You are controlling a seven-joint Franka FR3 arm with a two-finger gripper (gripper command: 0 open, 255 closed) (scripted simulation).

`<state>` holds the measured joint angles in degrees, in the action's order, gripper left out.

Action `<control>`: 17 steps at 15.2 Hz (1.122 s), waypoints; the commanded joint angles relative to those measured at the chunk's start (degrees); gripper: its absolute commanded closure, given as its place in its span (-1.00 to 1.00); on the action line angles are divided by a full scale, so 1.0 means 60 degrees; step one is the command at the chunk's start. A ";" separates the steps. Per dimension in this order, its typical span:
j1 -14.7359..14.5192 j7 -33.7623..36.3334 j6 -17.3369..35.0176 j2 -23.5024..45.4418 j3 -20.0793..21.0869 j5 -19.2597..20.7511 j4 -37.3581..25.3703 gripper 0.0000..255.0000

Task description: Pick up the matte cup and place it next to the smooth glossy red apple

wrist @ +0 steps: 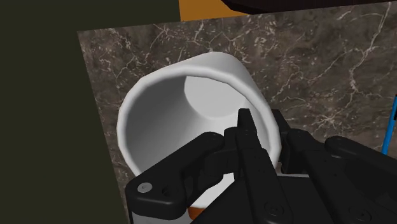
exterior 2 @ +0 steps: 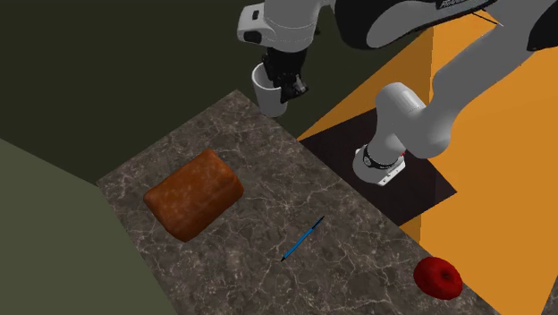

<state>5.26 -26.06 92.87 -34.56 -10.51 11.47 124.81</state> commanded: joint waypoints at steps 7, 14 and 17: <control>-0.0458 0.1644 -0.0550 -0.0967 0.1486 -0.0768 0.0654 1.00; -0.0952 0.3211 -0.0925 -0.1349 0.2913 -0.1706 0.0788 1.00; -0.1154 0.3896 -0.1040 -0.1345 0.3538 -0.2127 0.0690 1.00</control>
<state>-1.24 -4.32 86.62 -42.87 9.30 -0.33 129.13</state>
